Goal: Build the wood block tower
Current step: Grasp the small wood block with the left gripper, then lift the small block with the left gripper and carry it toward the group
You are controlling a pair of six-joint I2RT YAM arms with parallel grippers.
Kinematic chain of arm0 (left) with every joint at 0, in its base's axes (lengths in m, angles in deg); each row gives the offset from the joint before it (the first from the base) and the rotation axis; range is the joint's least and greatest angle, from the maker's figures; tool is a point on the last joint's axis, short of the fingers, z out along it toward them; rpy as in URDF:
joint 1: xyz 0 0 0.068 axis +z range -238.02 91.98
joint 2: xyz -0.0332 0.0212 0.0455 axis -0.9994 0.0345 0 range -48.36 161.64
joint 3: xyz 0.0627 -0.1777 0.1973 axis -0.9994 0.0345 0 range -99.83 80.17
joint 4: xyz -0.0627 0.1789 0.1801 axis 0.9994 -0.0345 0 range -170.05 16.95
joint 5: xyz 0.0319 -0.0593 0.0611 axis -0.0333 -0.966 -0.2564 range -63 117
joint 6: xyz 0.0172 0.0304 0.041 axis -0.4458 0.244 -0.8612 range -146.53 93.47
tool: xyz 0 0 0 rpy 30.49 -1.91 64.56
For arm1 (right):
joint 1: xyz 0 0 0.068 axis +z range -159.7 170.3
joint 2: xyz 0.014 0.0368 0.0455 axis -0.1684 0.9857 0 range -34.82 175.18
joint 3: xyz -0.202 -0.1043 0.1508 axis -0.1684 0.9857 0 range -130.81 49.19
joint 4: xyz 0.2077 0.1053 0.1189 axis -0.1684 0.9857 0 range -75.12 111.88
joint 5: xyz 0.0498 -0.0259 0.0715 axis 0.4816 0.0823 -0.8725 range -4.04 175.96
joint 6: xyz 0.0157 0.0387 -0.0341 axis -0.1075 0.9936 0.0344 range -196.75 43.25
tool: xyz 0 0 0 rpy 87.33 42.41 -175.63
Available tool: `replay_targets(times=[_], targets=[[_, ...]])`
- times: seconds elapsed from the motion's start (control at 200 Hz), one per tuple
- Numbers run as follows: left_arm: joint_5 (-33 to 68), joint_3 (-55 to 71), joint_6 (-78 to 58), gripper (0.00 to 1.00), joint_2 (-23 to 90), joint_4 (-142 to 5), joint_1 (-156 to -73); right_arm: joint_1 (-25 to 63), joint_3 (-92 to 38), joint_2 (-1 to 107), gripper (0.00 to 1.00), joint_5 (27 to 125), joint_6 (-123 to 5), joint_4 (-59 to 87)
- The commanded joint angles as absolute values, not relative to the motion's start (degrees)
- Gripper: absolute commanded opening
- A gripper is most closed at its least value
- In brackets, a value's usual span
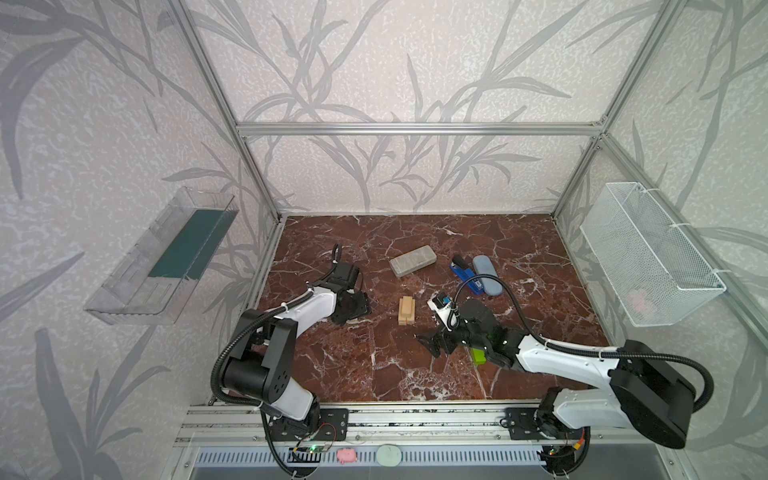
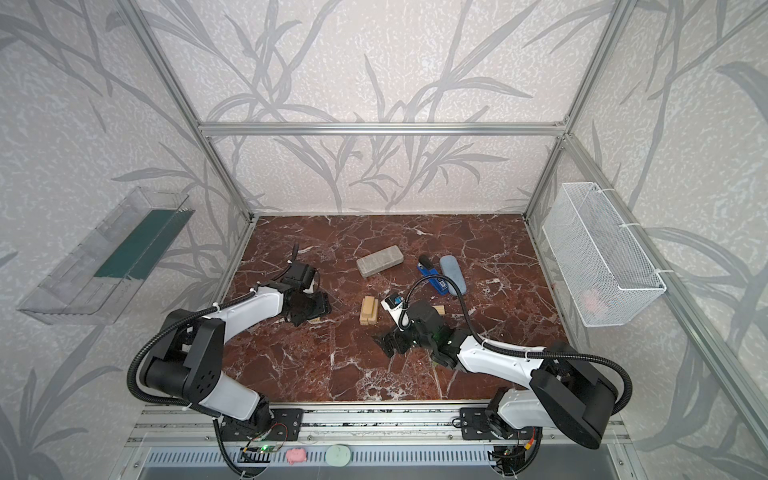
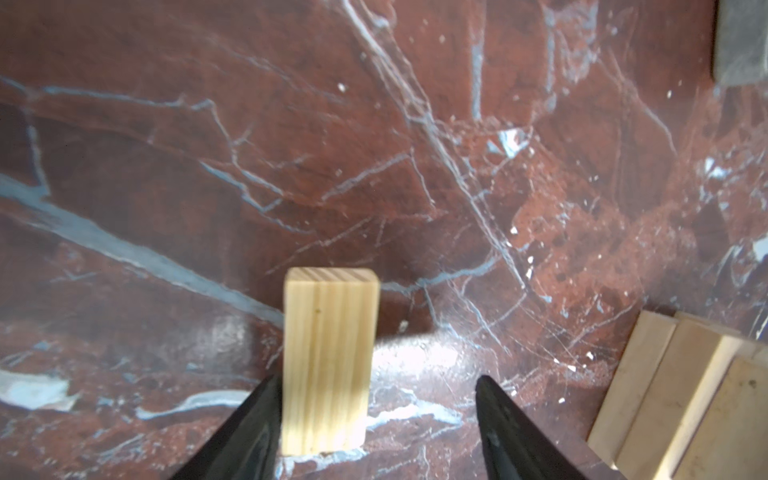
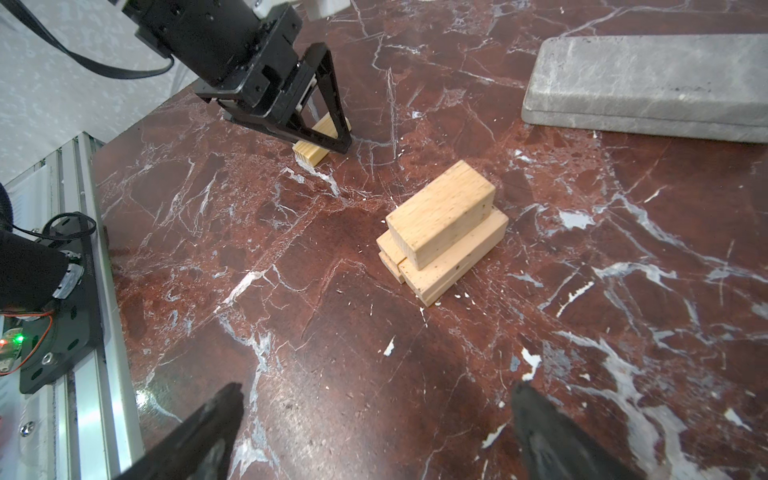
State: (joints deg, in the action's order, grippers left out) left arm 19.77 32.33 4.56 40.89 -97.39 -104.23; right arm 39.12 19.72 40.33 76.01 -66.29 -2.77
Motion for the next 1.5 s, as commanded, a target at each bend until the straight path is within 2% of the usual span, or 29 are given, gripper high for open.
replay_targets(times=[0.0, 0.165, 0.695, 1.23, 1.495], targets=[[23.3, 30.3, 4.6, 0.69, 42.0, -100.3, -105.7, 39.4, 18.7, 39.5, 0.99, 76.6, -66.8, -2.9], [28.4, 28.0, 6.4, 0.66, 44.1, -102.5, -106.4, 39.4, 18.7, 39.7, 0.99, 76.6, -66.5, -3.1], [28.8, 26.4, 13.1, 0.49, 47.6, -102.7, -107.8, 39.3, 18.9, 39.2, 0.99, 76.6, -66.7, -3.0], [33.5, 25.5, 12.8, 0.38, 50.4, -104.3, -108.6, 39.3, 18.8, 39.4, 0.99, 76.9, -66.9, -2.9], [32.2, 25.8, 12.2, 0.3, 49.2, -103.7, -108.6, 39.2, 18.5, 39.1, 0.99, 77.8, -67.3, -1.9]])
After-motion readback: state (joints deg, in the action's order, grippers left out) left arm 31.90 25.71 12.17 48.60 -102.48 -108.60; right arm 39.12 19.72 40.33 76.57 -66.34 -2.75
